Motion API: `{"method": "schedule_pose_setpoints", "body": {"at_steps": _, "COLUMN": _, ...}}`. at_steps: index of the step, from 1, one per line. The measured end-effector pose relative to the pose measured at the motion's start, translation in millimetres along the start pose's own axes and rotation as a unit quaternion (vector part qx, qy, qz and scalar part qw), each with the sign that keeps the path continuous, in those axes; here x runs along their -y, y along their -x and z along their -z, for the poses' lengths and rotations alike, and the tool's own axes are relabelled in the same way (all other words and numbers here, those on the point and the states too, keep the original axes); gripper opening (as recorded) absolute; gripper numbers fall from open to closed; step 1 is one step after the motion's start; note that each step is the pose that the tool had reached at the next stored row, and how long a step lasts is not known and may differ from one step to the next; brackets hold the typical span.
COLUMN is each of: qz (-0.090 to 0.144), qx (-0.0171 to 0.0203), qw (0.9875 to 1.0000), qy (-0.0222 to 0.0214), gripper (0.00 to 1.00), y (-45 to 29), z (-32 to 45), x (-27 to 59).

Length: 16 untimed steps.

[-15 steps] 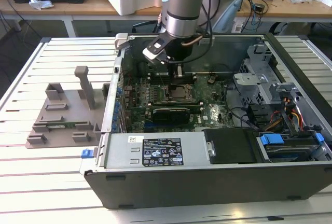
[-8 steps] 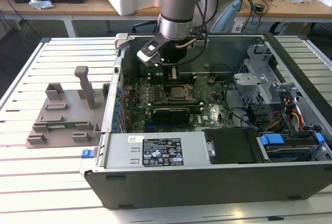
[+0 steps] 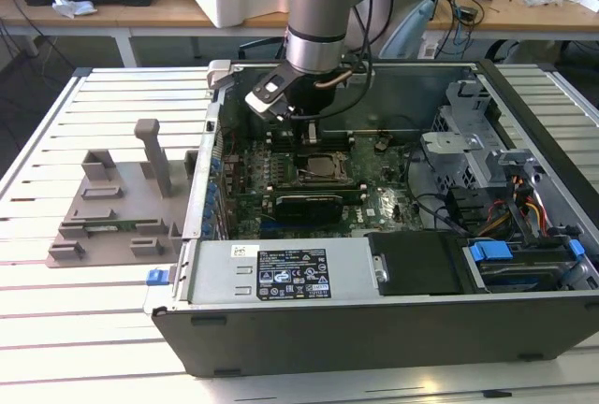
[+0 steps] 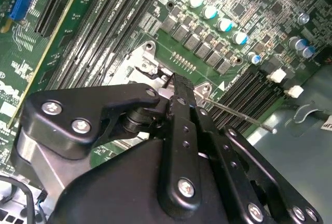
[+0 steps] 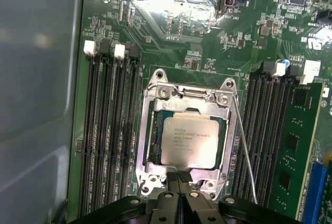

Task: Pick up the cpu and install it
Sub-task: 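Close the cpu cover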

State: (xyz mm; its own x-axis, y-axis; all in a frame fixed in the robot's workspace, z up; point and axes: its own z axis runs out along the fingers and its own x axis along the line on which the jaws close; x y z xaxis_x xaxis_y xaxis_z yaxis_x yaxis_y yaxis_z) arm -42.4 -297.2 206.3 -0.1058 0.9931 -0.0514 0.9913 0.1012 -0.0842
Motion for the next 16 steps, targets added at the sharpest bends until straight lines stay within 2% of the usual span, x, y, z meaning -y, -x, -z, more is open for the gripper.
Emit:
{"method": "schedule_pose_setpoints", "body": {"at_steps": 3, "qz": 0.000, "qx": -0.0003, "qw": 1.0000, "qy": 0.0000, "gripper": 0.11, "y": 1.0, "z": 0.7, "x": -9.2}}
{"method": "schedule_pose_setpoints", "body": {"at_steps": 7, "qz": 0.000, "qx": -0.0008, "qw": 1.0000, "qy": -0.0001, "gripper": 0.11, "y": 3.1, "z": 2.6, "x": -28.7}}
{"method": "schedule_pose_setpoints", "body": {"at_steps": 8, "qz": 0.000, "qx": -0.0007, "qw": 1.0000, "qy": -0.0001, "gripper": 0.11, "y": 3.3, "z": 3.4, "x": -30.0}}
{"method": "schedule_pose_setpoints", "body": {"at_steps": 11, "qz": 0.000, "qx": -0.0009, "qw": 1.0000, "qy": 0.0000, "gripper": 0.11, "y": 3.2, "z": 5.0, "x": -29.4}}
{"method": "schedule_pose_setpoints", "body": {"at_steps": 13, "qz": 0.000, "qx": -0.0007, "qw": 1.0000, "qy": -0.0001, "gripper": 0.11, "y": 2.9, "z": 4.9, "x": -26.1}}
{"method": "schedule_pose_setpoints", "body": {"at_steps": 16, "qz": 0.000, "qx": -0.0006, "qw": 1.0000, "qy": -0.0001, "gripper": 0.11, "y": 1.3, "z": 3.3, "x": -10.8}}
